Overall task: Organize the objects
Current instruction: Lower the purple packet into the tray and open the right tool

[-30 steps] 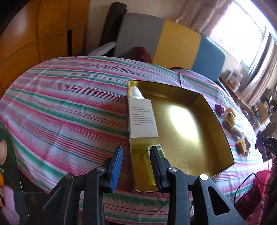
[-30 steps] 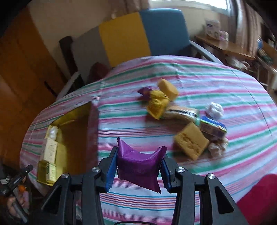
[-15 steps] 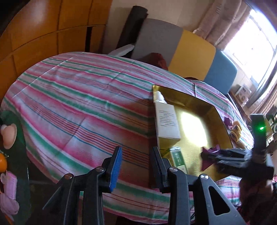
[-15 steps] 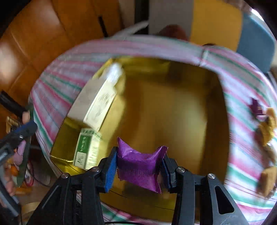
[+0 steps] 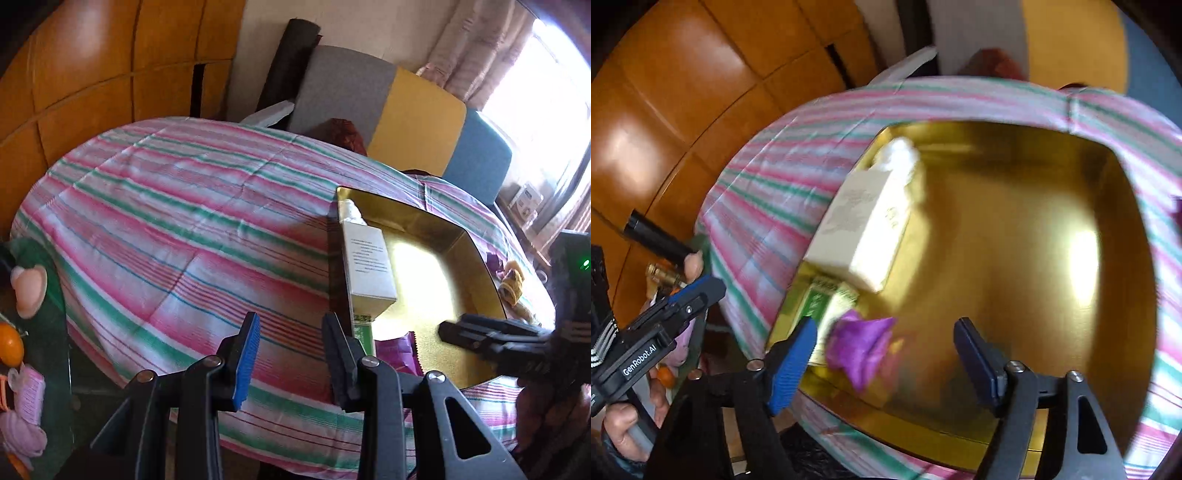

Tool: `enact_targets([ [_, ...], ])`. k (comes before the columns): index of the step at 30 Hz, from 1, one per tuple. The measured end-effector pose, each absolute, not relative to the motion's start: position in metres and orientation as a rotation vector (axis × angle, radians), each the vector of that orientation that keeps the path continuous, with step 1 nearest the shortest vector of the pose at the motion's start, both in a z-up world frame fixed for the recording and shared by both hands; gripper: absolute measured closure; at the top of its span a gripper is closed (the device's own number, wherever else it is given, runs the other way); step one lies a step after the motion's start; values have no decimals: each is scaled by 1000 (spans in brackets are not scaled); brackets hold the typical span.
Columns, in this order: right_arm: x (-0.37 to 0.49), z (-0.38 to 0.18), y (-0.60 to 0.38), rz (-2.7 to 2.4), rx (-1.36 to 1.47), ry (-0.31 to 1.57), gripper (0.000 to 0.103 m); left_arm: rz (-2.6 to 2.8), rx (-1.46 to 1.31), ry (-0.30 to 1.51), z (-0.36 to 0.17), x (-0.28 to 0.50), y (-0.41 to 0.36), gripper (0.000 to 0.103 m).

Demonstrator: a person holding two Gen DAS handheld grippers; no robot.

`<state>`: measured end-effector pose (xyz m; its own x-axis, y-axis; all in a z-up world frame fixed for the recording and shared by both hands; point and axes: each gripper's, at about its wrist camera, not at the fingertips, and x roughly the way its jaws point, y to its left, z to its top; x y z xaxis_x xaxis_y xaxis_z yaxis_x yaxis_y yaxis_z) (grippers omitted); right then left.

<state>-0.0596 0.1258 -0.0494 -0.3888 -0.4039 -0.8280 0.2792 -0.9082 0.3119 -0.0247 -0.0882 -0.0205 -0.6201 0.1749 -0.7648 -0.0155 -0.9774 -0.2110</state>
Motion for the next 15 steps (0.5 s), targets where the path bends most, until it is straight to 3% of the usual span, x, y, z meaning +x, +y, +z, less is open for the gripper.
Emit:
enact_targets([
  [15, -24, 10, 278, -2696, 1329, -156, 10, 2690, -1211, -49, 9, -25, -20, 66],
])
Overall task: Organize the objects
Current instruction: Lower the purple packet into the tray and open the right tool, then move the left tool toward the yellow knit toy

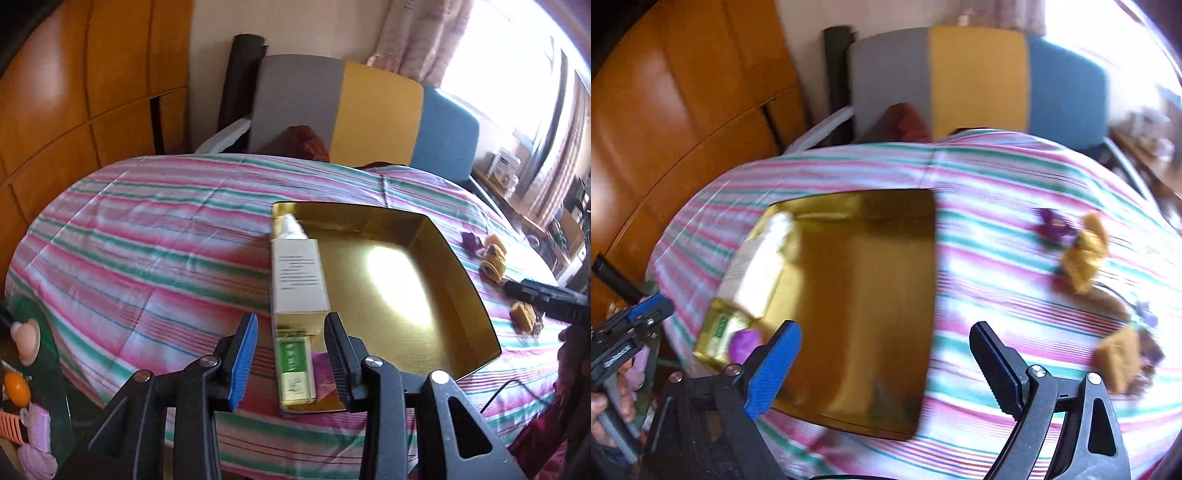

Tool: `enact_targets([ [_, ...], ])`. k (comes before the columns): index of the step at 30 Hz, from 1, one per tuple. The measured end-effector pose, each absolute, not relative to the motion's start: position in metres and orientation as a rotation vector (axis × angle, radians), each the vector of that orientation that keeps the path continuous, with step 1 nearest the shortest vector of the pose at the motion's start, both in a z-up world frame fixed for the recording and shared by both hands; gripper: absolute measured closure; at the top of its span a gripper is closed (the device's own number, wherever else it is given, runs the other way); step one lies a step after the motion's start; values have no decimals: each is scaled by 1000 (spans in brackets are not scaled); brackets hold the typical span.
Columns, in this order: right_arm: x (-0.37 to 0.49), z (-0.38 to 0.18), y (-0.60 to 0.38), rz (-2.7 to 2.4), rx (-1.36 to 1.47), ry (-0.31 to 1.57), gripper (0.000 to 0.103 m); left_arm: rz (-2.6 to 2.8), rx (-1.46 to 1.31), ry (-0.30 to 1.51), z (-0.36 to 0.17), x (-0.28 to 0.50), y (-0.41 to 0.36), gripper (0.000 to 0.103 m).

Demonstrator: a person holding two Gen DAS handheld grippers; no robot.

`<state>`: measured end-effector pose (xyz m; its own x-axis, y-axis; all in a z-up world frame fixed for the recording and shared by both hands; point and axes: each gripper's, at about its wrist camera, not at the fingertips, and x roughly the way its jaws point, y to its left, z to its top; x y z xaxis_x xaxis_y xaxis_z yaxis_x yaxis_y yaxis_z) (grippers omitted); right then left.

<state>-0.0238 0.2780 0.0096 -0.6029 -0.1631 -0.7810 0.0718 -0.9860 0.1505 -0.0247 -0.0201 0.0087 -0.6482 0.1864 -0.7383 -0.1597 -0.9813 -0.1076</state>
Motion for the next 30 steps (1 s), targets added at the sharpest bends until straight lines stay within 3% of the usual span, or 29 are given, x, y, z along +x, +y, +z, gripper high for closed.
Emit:
enact_targets([
  [19, -5, 18, 487, -3188, 1253, -452, 8, 2621, -1106, 198, 32, -24, 64, 65],
  [27, 5, -10, 546, -3233, 1245, -867, 8, 2582, -1128, 236, 28, -30, 90, 63],
  [30, 10, -12, 553, -3235, 1245, -945, 8, 2552, -1159, 223, 24, -34, 100, 63],
])
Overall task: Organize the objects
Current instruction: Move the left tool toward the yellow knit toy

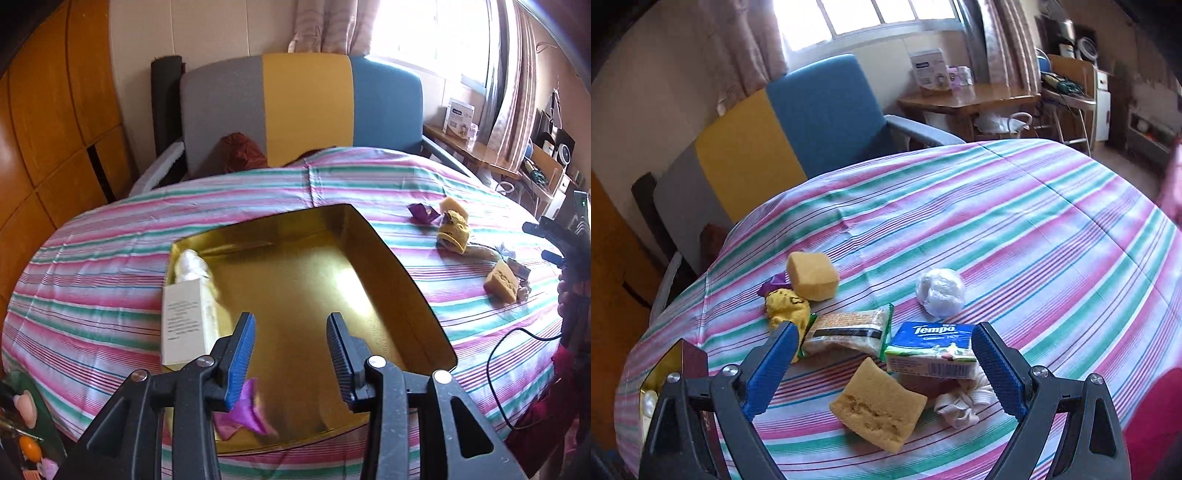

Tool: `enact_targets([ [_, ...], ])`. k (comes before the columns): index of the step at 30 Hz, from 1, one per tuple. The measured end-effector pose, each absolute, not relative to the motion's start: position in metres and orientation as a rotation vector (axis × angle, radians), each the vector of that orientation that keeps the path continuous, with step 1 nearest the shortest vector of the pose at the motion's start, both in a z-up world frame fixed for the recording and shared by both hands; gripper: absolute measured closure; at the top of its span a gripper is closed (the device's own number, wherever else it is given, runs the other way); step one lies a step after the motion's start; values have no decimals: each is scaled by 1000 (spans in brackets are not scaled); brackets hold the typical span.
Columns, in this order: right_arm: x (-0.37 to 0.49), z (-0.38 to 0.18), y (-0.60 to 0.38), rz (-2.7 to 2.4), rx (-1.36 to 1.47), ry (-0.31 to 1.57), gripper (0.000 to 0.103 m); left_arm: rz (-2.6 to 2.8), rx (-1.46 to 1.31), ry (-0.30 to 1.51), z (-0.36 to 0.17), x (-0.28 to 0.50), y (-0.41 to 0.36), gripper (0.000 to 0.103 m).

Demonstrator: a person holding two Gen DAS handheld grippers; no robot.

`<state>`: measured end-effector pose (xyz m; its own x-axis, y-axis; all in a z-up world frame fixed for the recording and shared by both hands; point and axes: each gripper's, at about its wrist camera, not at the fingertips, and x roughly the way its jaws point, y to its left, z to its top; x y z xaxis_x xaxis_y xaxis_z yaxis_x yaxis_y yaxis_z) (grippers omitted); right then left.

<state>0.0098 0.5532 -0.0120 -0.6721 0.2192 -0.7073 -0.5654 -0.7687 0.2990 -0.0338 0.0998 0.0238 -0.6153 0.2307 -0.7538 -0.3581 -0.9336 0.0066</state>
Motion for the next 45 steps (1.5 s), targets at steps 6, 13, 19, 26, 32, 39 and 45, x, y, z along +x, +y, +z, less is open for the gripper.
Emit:
enact_targets([
  [6, 14, -12, 557, 2415, -908, 772, 7, 2510, -1191, 180, 20, -40, 108, 63],
  [13, 15, -10, 555, 2421, -900, 760, 7, 2458, -1170, 204, 23, -41, 132, 63],
  [19, 20, -13, 562, 2393, -885, 814, 7, 2388, -1173, 217, 22, -49, 164, 63],
  [26, 23, -15, 569, 2380, -878, 884, 6, 2311, -1150, 238, 25, -59, 214, 63],
  [32, 25, -15, 571, 2387, -865, 927, 6, 2203, -1147, 250, 20, -71, 275, 63],
  [39, 26, -15, 571, 2400, -859, 943, 5, 2074, -1190, 250, -3, -98, 347, 47],
  [45, 23, -20, 574, 2402, -886, 990, 5, 2026, -1199, 257, -26, -129, 399, 34],
])
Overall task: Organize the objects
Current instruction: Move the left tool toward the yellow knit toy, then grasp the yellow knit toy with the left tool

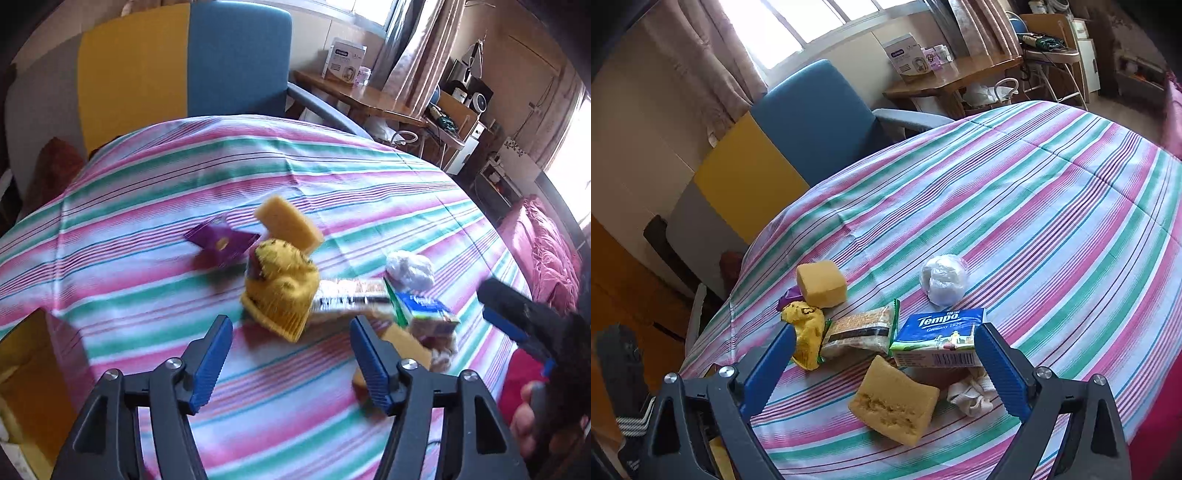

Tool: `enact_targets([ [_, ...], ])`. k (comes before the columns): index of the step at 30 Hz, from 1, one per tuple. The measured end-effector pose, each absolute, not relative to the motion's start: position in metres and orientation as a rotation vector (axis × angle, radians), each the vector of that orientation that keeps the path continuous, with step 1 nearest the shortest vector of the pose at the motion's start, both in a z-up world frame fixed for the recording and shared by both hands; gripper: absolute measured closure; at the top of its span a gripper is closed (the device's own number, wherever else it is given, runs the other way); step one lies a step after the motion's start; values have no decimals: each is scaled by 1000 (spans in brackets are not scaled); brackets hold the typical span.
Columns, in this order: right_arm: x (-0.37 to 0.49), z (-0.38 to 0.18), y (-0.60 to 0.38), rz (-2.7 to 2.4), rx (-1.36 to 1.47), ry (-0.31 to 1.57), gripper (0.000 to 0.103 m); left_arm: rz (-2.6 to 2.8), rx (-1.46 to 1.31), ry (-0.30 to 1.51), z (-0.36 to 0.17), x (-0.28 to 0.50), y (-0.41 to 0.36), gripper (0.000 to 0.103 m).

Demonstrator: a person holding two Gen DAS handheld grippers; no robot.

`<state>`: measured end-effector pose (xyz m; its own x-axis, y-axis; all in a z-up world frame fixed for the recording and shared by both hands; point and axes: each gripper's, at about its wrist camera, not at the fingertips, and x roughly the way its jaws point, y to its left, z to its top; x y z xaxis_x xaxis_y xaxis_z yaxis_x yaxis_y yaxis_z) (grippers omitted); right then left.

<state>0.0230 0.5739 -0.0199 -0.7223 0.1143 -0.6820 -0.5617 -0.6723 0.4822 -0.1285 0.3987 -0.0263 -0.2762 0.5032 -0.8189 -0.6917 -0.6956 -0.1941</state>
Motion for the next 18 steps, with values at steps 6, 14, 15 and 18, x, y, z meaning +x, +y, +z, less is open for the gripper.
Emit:
enact_targets([
  [6, 17, -25, 573, 2410, -927, 990, 5, 2024, -1284, 229, -57, -166, 430, 31],
  [14, 11, -28, 575, 2399, -946, 949, 5, 2005, -1323, 179, -74, -172, 424, 66],
  [15, 11, -28, 575, 2395, -945, 931, 5, 2015, -1303, 182, -68, -166, 418, 67],
  [18, 9, -28, 573, 2403, -962, 903, 5, 2035, -1252, 191, -50, -145, 395, 68],
])
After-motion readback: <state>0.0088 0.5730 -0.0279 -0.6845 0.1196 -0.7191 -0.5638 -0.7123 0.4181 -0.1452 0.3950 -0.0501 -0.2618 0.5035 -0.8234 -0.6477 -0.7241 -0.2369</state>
